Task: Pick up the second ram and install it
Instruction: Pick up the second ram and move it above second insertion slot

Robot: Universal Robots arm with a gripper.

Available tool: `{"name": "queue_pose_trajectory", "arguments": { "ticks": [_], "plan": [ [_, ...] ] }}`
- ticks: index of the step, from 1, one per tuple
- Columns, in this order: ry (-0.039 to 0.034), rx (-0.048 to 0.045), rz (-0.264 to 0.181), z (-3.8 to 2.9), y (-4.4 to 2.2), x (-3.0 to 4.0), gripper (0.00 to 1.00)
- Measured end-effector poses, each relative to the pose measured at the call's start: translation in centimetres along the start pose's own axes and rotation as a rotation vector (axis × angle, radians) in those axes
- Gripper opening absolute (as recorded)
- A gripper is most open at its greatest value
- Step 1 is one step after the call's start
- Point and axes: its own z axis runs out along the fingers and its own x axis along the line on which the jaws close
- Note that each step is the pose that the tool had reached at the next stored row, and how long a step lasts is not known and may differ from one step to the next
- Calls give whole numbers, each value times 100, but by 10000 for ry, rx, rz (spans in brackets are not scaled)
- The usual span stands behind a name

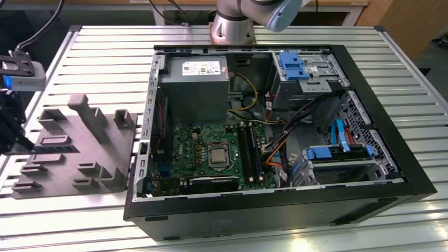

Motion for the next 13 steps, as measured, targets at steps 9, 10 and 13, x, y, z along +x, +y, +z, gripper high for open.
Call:
{"name": "queue_pose_trajectory", "arguments": {
  "ticks": [9, 10, 13],
  "plan": [
    [-1, 2, 0, -63, 3, -2, 12],
    [0, 1, 0, -70, 3, -2, 12],
    [0, 1, 0, -93, 4, -2, 12]
  ]
}}
